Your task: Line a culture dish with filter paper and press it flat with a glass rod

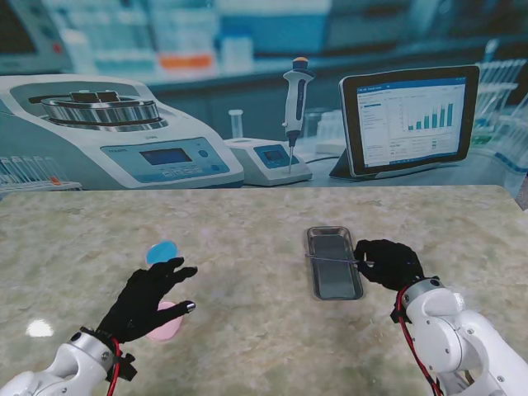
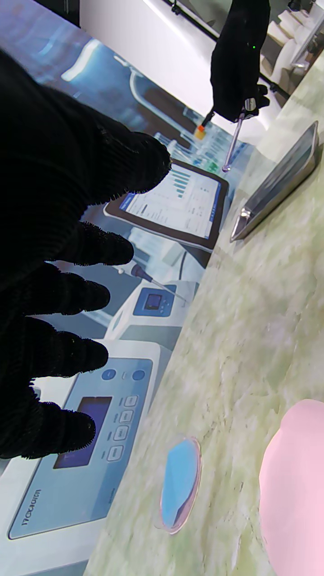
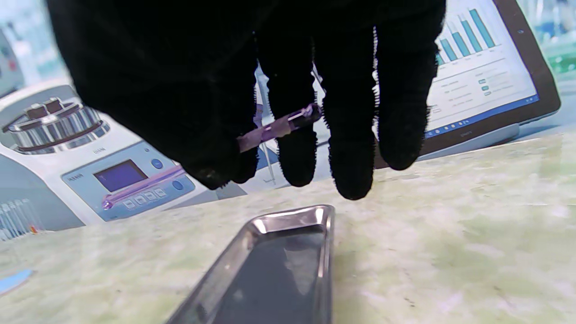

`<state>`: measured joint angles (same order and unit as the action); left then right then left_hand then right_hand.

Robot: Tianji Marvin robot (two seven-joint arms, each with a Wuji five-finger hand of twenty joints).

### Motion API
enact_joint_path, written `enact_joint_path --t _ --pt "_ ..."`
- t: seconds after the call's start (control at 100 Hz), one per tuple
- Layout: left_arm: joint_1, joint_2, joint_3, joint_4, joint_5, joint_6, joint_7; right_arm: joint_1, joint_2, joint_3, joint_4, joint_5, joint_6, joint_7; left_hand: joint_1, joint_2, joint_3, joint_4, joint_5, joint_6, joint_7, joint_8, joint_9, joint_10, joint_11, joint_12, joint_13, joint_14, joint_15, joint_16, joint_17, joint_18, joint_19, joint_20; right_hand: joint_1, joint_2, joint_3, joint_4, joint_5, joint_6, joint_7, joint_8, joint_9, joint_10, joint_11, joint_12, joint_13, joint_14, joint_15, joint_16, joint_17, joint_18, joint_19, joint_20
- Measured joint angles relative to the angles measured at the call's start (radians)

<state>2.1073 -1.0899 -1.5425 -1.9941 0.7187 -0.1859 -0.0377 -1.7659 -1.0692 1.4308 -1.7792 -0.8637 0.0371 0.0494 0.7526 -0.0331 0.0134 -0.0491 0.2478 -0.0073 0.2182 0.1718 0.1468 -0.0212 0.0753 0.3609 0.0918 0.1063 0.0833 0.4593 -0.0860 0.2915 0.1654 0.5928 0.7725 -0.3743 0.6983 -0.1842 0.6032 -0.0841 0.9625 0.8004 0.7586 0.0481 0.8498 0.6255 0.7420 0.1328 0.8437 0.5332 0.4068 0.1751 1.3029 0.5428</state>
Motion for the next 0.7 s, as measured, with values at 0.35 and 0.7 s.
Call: enact_joint_path --t 0.35,0.7 --pt "-0.034 0.000 0.012 0.025 -0.097 -0.025 -0.022 -0.067 -0.010 0.003 -0.095 0.055 -0.055 -0.021 0.000 0.000 0.000 0.000 0.021 0.001 0.017 0.002 0.001 0.025 0.044 0.000 0.000 0.000 0.000 0.000 0.004 0.004 0.000 0.000 0.004 0.000 0.001 0.000 0.001 0.011 0.000 0.000 0.002 0.012 0.000 0.000 0.000 0.009 0.000 0.000 0.003 0.001 0.008 0.001" --pt "-0.076 0.013 0.009 0.035 -0.308 -0.052 -0.159 -0.110 -0.010 -0.011 -0.159 0.065 -0.108 -0.017 0.000 0.000 0.000 0.000 0.021 -0.017 0.045 0.025 0.017 0.026 0.074 0.001 0.000 0.002 0.000 0.007 0.014 0.013 0.000 0.000 0.005 0.000 0.002 0.000 0.010 0.018 -0.011 0.012 0.011 0.013 0.001 0.008 0.000 0.011 0.000 0.000 0.004 0.002 0.009 0.002"
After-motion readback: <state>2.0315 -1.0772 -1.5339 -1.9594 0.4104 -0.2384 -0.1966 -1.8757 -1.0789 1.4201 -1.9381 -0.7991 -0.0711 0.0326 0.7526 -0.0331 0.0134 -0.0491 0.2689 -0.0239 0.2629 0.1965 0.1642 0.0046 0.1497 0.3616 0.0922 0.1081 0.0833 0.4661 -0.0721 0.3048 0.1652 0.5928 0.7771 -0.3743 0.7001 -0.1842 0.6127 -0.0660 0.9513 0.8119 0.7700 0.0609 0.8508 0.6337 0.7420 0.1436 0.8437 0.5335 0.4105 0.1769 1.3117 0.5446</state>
